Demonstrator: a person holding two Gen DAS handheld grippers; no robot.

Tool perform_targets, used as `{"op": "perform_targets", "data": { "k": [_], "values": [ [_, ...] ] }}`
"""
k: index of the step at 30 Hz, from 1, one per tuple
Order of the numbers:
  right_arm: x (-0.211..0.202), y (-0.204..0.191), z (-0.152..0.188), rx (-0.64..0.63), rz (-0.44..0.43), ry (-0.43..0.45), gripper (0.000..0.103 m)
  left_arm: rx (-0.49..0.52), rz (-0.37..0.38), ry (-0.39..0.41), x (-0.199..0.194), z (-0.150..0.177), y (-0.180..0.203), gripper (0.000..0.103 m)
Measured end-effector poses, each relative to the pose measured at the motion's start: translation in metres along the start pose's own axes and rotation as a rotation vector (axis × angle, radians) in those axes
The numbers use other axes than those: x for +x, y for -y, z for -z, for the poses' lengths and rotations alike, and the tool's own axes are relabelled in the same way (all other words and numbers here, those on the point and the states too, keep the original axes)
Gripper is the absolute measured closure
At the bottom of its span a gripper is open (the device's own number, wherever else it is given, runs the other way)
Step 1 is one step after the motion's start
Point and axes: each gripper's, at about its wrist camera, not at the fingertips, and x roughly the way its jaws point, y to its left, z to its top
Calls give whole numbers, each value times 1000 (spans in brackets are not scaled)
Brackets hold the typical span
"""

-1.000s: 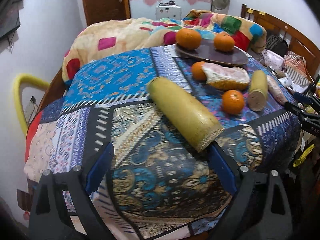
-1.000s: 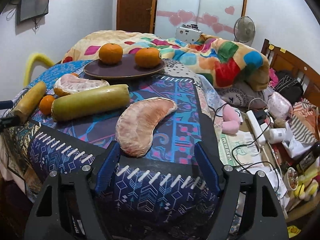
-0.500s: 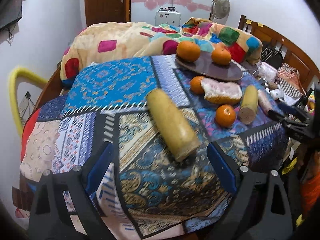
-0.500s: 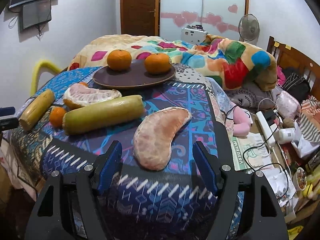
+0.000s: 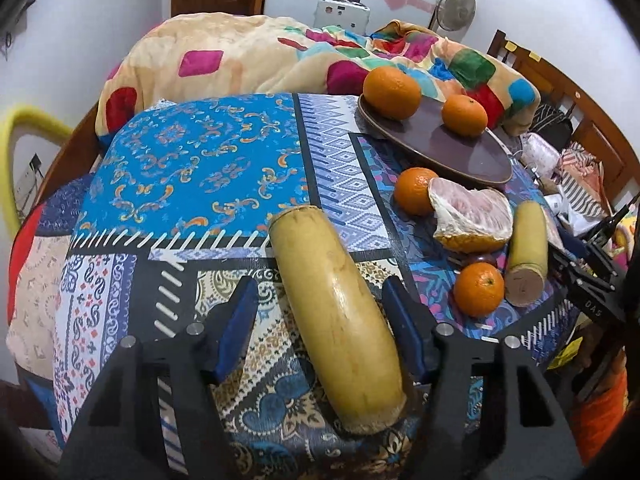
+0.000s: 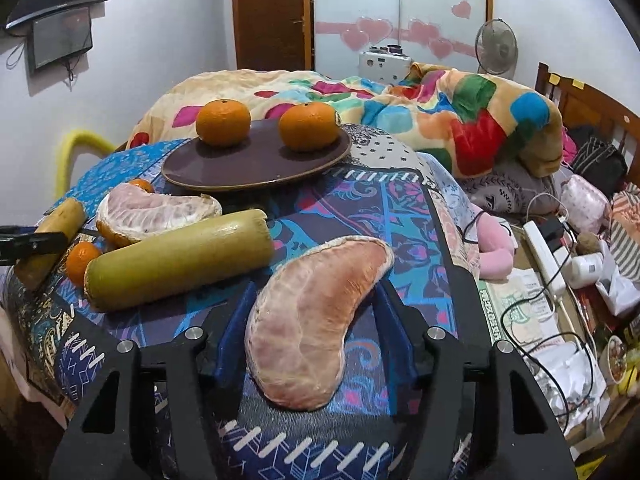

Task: Organize fruits
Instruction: 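Grasp the yellow cylinder with the left gripper while the right gripper grasps a pomelo segment, then carry both held pieces over the plate and release them between the oranges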

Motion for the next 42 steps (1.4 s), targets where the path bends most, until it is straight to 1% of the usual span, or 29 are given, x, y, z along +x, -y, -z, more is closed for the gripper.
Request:
{"op": "perform_targets", "data": {
  "k": [3,5,7,9,10,15,17,19,24,29,31,34,37,39,42],
  "values": [
    [2,0,-1,-11,-10,12,52,18,-28,-5,3,-1,5,39],
    [2,-1,-1,-13,-14,15,58,31,-43,-10,5,-2,8,39],
    [1,-1,-1,-13,-18,14,61,38,-53,-17,6,-3,9,40],
    [0,2,0,-8,-33,13,61,37,-48,-24,5,-4,9,46],
    [-1,3,0,-5,-41,13,62,42,-36,-28,3,-4,10,52],
    [-7,11,2,16,-66,8,62,69,-53,-35,-1,-2,15,57],
    [-8,15,2,33,-69,9,62,74,-57,-33,-3,-1,17,63],
    [-10,18,1,53,-73,12,63,72,-50,-23,-7,1,20,66],
    [-20,21,-6,63,-69,53,63,109,-50,17,-17,3,32,67],
    [-29,16,-18,38,-62,96,63,107,-36,51,-25,-7,35,67],
    [-32,14,-23,37,-70,116,63,104,-31,76,-30,-11,37,67],
    [-35,13,-31,34,-76,146,63,91,-11,96,-34,-18,38,67],
    [-37,11,-36,31,-84,166,63,96,-8,114,-35,-25,42,67],
    [-38,9,-39,27,-87,176,63,111,-15,114,-34,-28,45,67],
    [-38,6,-43,16,-94,184,63,140,-32,78,-24,-29,45,67]
  ]
}}
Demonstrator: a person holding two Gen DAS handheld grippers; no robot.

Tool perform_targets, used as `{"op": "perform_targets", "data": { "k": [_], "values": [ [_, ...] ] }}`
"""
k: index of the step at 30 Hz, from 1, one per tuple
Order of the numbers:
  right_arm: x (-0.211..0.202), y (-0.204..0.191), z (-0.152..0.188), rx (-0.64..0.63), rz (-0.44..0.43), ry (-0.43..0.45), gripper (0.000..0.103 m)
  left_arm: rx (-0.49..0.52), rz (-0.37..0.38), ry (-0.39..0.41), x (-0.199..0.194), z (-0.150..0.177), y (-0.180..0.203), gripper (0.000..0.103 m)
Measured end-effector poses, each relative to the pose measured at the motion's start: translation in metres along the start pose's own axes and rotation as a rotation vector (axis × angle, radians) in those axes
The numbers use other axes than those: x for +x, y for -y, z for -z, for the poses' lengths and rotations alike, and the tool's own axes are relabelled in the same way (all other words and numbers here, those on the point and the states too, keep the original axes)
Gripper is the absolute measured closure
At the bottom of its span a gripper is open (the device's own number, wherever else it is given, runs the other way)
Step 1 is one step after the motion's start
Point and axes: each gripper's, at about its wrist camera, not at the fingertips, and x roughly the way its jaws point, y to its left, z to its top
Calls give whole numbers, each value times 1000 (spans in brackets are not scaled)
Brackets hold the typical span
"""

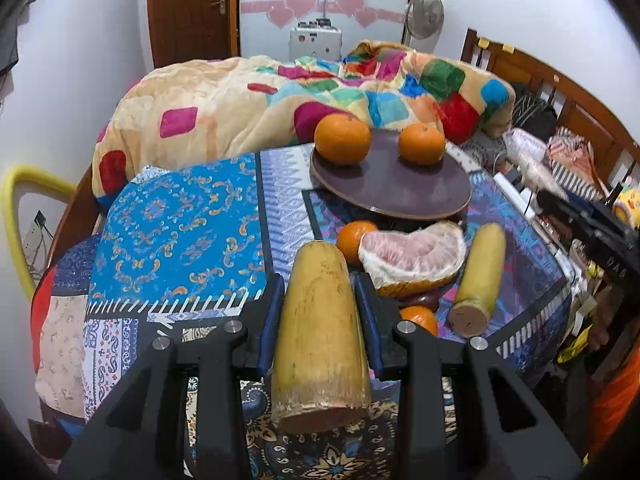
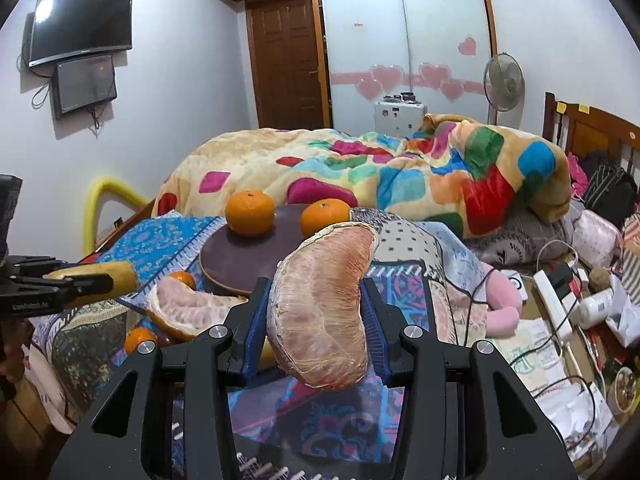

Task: Organize fruits
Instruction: 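Carry both held pieces over the plate and release them between the oranges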

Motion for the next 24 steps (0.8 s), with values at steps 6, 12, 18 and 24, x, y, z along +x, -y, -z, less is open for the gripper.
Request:
{"op": "perform_targets", "data": {
  "k": [6,12,18,24],
  "values": [
    [4,-2,4,-13,-9,-13,63,9,-6,-91,17,14,-10,67],
    [12,-3,7,-23,-13,-35,63,3,23,-138,25,19,-15,67],
    [18,-6,6,-29,-25,-46,63,20,31,-173,39,7,-12,67],
    [21,-9,5,-49,-24,-49,63,33,16,-166,42,4,-9,68]
  ]
}}
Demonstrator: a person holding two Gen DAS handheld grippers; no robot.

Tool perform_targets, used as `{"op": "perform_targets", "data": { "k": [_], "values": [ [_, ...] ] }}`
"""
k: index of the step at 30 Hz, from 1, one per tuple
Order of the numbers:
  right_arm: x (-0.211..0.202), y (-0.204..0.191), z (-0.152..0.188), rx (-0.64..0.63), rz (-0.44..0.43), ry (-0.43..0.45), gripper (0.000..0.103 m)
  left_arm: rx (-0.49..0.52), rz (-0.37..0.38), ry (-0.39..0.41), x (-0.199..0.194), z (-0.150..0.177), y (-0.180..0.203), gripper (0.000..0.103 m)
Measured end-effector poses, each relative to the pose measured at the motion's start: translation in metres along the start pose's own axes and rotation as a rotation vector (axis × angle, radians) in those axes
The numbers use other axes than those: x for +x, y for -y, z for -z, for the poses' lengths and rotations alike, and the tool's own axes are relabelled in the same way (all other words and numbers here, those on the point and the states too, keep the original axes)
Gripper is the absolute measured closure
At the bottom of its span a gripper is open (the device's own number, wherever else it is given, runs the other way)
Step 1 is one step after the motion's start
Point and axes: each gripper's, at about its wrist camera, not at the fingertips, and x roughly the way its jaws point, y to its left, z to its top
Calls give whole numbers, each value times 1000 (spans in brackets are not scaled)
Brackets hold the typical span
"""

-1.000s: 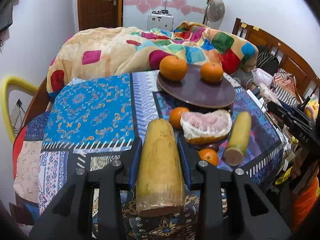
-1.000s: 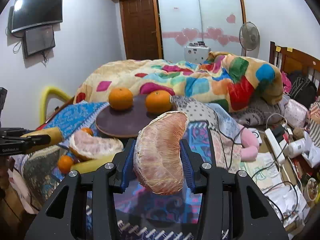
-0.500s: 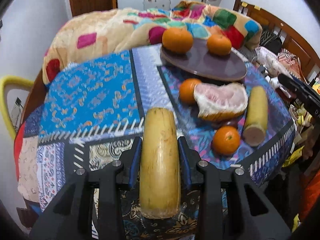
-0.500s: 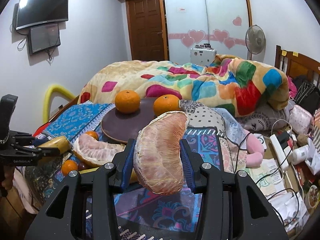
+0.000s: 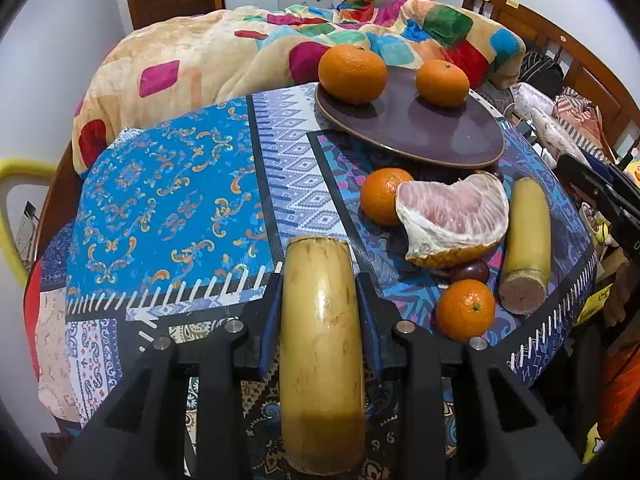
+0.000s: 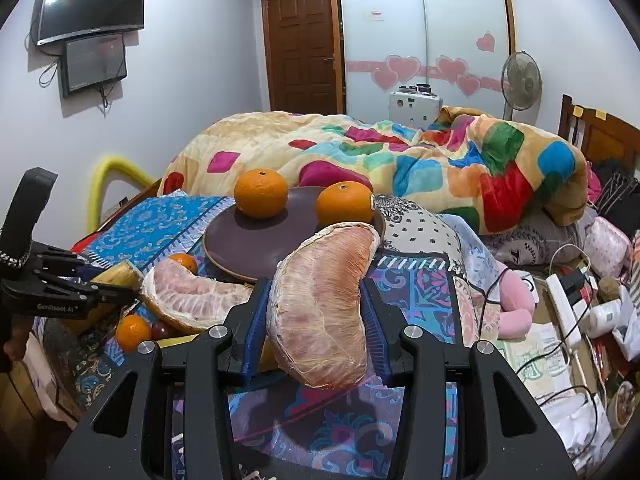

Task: Organize fruits
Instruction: 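Carry both held pieces over the plate and release them between the oranges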

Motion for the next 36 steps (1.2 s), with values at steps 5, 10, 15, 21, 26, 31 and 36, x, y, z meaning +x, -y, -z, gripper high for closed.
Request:
{"op": "perform_targets", "data": {
  "k": [5,10,15,21,26,31,36],
  "values": [
    [2,0,-6,-2,-1,9,63,33,-34,84,-23,0,9,68],
    [2,-1,-15,-4,-2,28,63,34,-26,164,-49,-14,13,68],
    [-1,-7,-26,-22,8,61,63,25,-10,227,-62,-31,16,68],
    [1,-8,-41,-34,13,89,63,25,30,276,-66,-53,25,68],
    [9,-7,-53,-46,17,105,63,48,53,285,-60,-68,36,68],
    [17,-7,-58,-59,21,113,63,81,67,290,-50,-81,47,68],
    [29,-8,-58,-82,28,92,63,91,78,278,-38,-91,51,68]
  ]
}}
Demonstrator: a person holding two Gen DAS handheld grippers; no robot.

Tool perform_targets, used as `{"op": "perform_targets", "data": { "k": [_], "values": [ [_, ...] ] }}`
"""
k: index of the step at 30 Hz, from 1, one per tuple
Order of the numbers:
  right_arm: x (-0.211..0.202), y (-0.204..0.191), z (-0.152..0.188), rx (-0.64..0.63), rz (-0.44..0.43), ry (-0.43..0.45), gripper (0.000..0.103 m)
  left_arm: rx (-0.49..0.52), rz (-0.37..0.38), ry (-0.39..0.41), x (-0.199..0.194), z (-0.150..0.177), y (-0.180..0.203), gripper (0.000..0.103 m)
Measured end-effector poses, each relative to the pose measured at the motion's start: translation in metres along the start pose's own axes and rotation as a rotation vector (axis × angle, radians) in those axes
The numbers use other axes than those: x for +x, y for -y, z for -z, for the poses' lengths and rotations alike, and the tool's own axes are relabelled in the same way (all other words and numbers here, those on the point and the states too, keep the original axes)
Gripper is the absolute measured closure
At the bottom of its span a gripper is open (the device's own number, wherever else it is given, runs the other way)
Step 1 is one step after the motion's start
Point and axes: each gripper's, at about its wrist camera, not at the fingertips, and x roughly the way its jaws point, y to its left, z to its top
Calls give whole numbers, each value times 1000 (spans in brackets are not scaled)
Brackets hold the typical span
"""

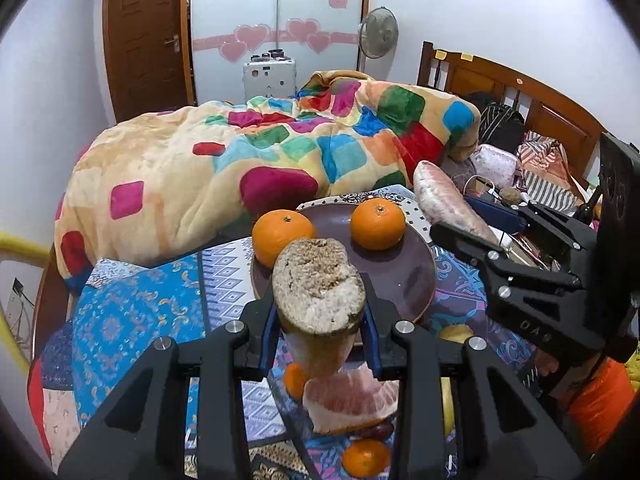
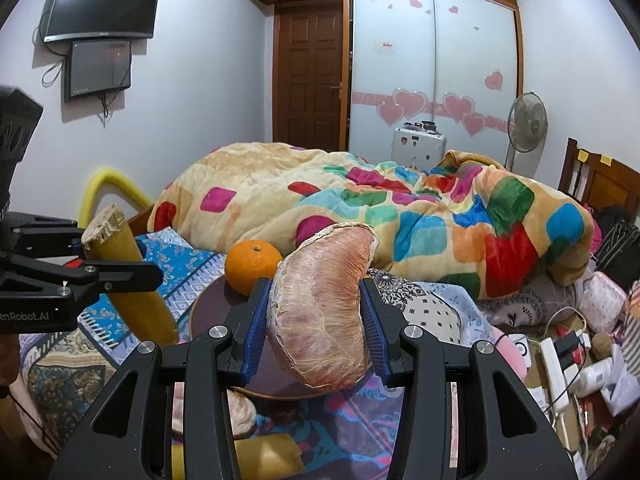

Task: Organize fruits
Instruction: 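Carry both held pieces over the plate and release them between the oranges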

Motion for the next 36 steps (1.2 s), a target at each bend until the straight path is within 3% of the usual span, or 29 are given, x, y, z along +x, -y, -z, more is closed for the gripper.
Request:
{"op": "perform_targets", "data": {
  "k": [18,25,27,29,36],
  "values": [
    [38,0,-2,-47,-21,-95,63,-31,51,-79,59,-29,-5,68],
    [50,-4,-2,-78,-30,-134,62,-45,20,-101,76,-35,-6,68],
    [55,-6,-2,-89,-36,-157,62,-31,-17,-66,72,-35,-5,63],
    [59,-6,0,-94,-45,-179,61,-33,-29,-38,68,-35,-6,42],
    [52,-4,0,-88,-30,-174,51,-53,-24,-16,49,-32,-15,41]
  ]
}}
